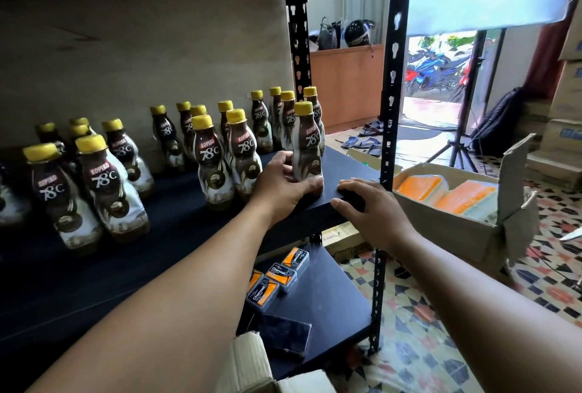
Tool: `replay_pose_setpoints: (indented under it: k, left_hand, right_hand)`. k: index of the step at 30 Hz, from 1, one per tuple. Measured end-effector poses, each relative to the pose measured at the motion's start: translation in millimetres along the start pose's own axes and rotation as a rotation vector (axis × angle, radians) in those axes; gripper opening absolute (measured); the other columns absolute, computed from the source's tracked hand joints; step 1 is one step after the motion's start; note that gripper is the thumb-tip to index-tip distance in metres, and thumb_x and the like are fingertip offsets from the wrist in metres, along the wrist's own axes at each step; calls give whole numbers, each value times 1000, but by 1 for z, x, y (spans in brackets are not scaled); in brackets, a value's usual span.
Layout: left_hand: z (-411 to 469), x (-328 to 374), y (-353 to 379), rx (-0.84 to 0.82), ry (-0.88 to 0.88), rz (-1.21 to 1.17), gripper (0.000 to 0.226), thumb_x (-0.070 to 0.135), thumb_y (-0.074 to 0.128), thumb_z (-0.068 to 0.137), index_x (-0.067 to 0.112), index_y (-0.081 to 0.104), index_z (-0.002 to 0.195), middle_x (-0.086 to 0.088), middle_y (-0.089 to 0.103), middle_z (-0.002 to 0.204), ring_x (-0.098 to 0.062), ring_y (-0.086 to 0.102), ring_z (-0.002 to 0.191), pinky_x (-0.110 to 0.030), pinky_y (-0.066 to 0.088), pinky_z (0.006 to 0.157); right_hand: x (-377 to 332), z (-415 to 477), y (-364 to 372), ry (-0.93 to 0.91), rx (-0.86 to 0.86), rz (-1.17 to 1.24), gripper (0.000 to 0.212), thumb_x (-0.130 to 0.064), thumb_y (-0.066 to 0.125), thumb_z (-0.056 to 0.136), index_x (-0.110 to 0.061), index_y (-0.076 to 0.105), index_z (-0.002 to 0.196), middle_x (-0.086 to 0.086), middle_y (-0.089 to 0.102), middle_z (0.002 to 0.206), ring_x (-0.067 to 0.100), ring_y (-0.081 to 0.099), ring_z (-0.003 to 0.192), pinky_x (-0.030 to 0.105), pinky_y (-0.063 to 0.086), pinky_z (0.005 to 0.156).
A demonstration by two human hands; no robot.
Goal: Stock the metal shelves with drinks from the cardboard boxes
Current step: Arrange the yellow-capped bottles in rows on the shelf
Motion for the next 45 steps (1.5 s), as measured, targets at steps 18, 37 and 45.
replay_pose_setpoints:
  k: [18,37,45]
  left_hand:
    - [3,-6,5,-49,-29,21,43,36,78,86,29,60,124,12,68,105,-9,66,99,-33,51,95]
    - [6,-2,3,12,-12,-123,42,40,84,80,25,65,114,7,73,107,-13,69,102,-40,55,97]
    - [0,6,1,43,-7,-124,30,42,74,90,23,69,113,13,73,106,0,66,100,-27,53,96]
  right_hand:
    - [3,2,1,-10,2,-6,41,-46,64,97,-23,66,132,-7,63,135,15,46,133,23,30,102]
    - [3,1,2,-8,-7,-3,41,-47,63,98,-24,65,132,-8,61,137,14,45,133,22,29,102]
    - [2,1,2,-9,-1,3,41,-46,64,98,-23,66,132,-7,62,136,15,46,133,22,30,102]
Point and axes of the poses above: each hand's wrist, its own z-axis towards the middle knuckle, its own y-axis out of the palm, x = y × z, the point moved 8 cm from there along z, towards the middle knuckle
